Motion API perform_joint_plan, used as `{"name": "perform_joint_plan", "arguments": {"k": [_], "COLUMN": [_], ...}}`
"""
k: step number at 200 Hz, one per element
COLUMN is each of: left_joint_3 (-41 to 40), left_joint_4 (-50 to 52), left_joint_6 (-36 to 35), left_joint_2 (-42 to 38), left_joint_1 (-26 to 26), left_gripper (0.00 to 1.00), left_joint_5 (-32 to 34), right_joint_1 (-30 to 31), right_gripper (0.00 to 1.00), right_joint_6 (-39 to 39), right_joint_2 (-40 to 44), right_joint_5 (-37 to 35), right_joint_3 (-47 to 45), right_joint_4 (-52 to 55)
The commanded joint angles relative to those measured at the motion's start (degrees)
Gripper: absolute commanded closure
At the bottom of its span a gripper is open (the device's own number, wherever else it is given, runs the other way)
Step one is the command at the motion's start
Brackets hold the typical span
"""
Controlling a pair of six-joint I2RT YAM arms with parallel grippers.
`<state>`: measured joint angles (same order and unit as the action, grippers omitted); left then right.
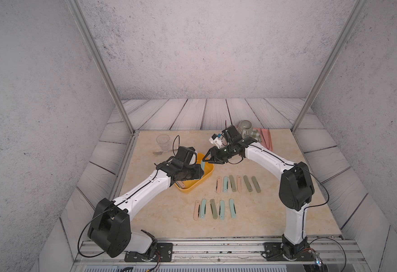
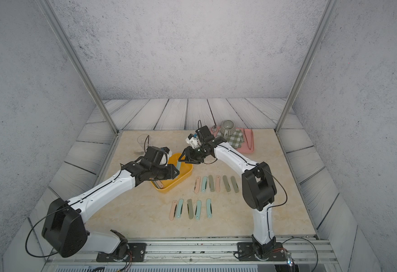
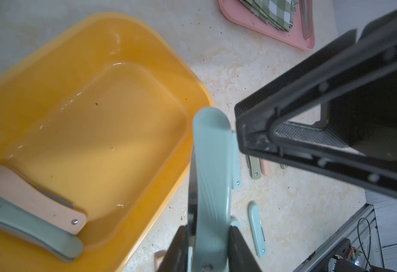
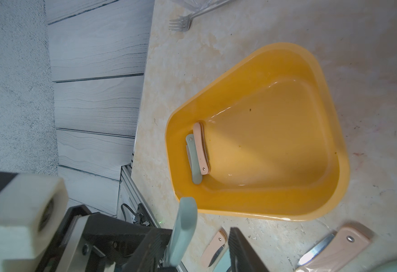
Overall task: Take the fruit knife out of the storage box
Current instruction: Place the fruit knife at the center of the board.
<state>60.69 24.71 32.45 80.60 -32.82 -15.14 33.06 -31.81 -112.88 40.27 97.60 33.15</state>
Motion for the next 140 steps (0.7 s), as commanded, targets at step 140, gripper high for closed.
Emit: {"name": "perform_joint_plan", "arguments": {"k": [140], "left_joint_3": [1.1], "left_joint_4": [-2.9], "left_joint_6": [1.0], "left_joint_2": [0.1], "left_joint_1": [-1.0], "left_gripper": [0.84], "left_joint_5": [-2.1], "right_joint_1": [1.0], "right_gripper": [0.7], "right_joint_6": [-1.0], "right_joint_2": [-1.1], "right_joint_5": [2.9], "right_joint_3": [-1.0], "right_joint_4": [-1.3]}}
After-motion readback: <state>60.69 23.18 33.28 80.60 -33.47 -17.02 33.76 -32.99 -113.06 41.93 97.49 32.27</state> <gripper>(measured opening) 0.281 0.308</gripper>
